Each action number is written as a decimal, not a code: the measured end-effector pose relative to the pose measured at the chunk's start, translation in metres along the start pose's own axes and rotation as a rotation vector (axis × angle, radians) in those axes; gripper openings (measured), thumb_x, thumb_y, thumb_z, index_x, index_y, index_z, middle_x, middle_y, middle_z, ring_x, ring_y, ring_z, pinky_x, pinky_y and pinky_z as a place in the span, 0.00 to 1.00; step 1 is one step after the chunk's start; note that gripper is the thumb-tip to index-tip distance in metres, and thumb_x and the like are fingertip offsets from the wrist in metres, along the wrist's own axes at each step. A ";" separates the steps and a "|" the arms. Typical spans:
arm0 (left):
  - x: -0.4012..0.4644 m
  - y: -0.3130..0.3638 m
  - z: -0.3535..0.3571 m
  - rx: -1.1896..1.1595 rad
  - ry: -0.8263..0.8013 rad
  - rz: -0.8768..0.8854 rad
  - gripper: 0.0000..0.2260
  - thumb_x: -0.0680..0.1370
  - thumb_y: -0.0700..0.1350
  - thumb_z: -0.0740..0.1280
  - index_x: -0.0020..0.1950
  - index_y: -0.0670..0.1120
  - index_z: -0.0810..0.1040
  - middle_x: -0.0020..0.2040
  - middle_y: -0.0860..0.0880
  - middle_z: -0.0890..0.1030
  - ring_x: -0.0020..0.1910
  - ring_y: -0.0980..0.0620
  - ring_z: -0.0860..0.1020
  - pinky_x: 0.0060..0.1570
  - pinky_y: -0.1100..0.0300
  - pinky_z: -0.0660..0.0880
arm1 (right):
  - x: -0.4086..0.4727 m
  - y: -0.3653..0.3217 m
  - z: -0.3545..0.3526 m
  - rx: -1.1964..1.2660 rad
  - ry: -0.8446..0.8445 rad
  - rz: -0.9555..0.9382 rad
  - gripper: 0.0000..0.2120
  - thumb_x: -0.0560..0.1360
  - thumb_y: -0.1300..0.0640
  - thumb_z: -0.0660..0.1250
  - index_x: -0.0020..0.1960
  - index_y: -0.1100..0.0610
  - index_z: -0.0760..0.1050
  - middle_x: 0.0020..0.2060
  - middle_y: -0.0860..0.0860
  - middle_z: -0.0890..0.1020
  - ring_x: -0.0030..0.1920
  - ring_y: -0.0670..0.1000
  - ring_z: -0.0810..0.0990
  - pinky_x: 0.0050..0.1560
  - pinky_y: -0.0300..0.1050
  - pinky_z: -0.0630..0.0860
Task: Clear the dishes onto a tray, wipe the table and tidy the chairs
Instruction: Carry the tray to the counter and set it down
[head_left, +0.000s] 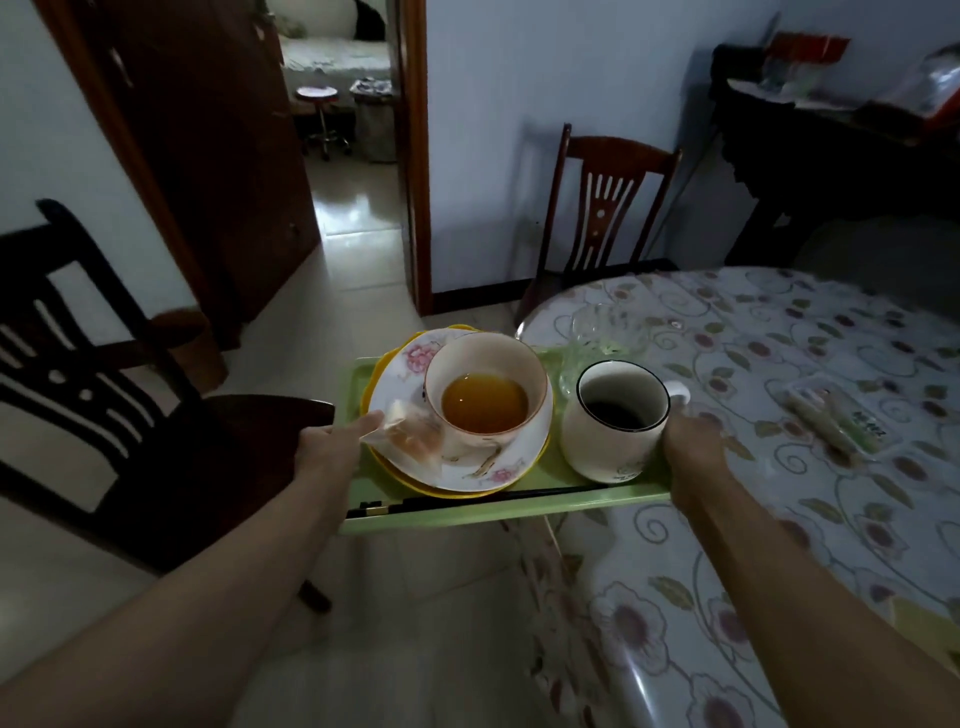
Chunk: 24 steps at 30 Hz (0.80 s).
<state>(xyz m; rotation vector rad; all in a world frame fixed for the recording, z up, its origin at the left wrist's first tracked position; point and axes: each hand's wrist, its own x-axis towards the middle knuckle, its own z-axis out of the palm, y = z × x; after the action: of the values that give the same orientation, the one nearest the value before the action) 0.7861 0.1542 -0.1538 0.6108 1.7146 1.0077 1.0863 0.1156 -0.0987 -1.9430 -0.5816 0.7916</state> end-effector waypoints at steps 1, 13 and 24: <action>0.001 0.005 -0.009 -0.004 0.012 0.005 0.31 0.60 0.54 0.78 0.56 0.37 0.79 0.51 0.38 0.82 0.49 0.38 0.81 0.56 0.42 0.77 | -0.004 -0.005 0.009 0.000 -0.014 0.001 0.17 0.81 0.47 0.55 0.49 0.62 0.70 0.47 0.60 0.75 0.46 0.54 0.71 0.45 0.47 0.67; 0.021 0.058 -0.145 -0.112 0.195 0.017 0.23 0.69 0.48 0.76 0.56 0.35 0.78 0.52 0.39 0.81 0.51 0.39 0.80 0.57 0.45 0.76 | -0.070 -0.065 0.134 -0.015 -0.178 -0.115 0.18 0.80 0.51 0.58 0.36 0.61 0.67 0.42 0.58 0.72 0.43 0.53 0.70 0.41 0.45 0.66; 0.053 0.083 -0.286 -0.251 0.320 0.013 0.35 0.61 0.54 0.78 0.62 0.37 0.75 0.56 0.39 0.80 0.53 0.36 0.79 0.56 0.42 0.76 | -0.148 -0.123 0.260 -0.098 -0.359 -0.225 0.18 0.81 0.49 0.54 0.49 0.65 0.72 0.42 0.58 0.74 0.45 0.55 0.72 0.45 0.45 0.67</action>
<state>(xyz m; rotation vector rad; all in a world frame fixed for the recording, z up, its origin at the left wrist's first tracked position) 0.4959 0.1430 -0.0702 0.3098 1.8190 1.3613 0.7870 0.2235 -0.0409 -1.7912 -1.0524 0.9880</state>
